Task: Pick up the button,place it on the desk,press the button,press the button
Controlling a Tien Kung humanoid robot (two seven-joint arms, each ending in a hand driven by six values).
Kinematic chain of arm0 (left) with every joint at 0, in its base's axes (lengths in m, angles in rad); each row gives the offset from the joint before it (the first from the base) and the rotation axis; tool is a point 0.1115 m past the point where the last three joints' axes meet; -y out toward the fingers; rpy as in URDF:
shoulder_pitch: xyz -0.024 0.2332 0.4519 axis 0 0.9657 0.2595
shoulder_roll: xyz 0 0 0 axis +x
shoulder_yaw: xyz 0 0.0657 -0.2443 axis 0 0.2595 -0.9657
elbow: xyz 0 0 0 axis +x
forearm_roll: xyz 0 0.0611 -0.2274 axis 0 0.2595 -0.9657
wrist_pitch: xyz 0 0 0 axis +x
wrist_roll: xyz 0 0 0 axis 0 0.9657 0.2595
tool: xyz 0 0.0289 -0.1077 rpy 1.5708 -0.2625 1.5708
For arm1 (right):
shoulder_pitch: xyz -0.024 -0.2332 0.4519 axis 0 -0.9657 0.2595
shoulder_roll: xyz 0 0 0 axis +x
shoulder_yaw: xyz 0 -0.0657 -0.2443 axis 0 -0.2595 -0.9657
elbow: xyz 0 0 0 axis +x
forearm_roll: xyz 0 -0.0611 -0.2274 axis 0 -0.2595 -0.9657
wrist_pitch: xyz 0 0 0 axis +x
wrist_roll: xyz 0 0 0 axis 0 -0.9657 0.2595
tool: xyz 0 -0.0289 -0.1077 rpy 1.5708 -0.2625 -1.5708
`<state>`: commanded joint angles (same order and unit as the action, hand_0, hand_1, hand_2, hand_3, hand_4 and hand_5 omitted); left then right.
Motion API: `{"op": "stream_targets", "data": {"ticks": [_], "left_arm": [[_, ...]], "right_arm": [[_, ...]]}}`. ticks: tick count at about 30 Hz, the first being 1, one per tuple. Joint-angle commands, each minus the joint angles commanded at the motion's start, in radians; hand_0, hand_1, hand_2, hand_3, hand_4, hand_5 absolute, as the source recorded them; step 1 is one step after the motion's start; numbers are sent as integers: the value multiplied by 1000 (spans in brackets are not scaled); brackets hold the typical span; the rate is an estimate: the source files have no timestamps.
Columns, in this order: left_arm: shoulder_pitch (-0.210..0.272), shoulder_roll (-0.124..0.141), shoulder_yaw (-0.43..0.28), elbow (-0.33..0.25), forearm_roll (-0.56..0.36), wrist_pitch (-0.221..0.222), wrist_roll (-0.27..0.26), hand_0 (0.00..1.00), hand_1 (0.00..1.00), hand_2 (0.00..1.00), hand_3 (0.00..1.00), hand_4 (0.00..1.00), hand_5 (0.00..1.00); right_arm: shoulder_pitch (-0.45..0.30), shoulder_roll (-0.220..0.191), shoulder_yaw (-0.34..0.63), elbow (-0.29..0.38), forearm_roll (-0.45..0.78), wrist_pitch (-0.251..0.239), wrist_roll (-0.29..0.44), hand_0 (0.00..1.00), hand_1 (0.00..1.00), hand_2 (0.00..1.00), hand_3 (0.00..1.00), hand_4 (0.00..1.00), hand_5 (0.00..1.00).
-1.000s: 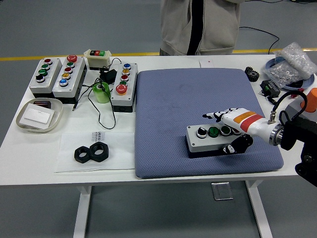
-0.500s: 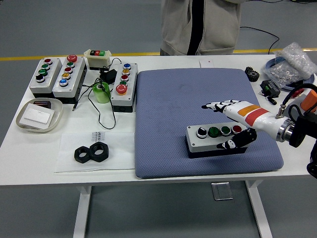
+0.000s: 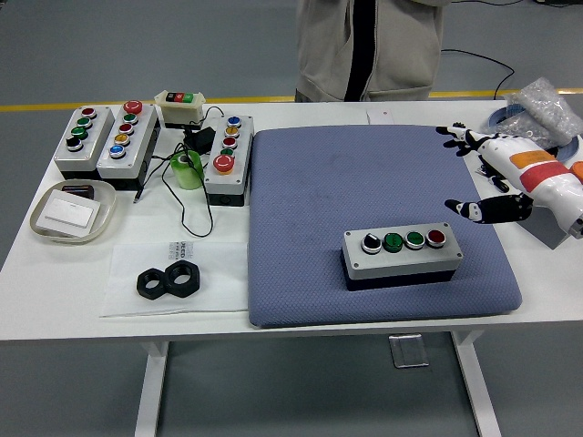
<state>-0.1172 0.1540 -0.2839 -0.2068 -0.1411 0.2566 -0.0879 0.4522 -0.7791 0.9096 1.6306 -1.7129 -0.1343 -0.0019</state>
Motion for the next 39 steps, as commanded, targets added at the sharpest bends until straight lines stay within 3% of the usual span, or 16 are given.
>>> {"op": "stream_targets", "data": {"ticks": [5,6,16,39], "left_arm": [[0,-1,-2,0,1,0,0,756,829,873,829,633,998],[1,-1,-2,0,1,0,0,757,829,873,830,634,998],[1,-3,-3,1,2,0,0,759,829,872,830,633,998],[7,-4,-14,0,20,1,5,760,830,873,829,634,998]], "right_arm": [[-34,-5,10,0,-45,40,6,390,217,327,745,525,2],[-37,-4,8,-2,-49,48,3,338,128,246,711,537,2],[-49,6,-24,-9,-80,124,-35,300,87,200,714,540,2],[-68,13,-62,-15,-86,150,-47,264,52,158,704,488,2]]}}
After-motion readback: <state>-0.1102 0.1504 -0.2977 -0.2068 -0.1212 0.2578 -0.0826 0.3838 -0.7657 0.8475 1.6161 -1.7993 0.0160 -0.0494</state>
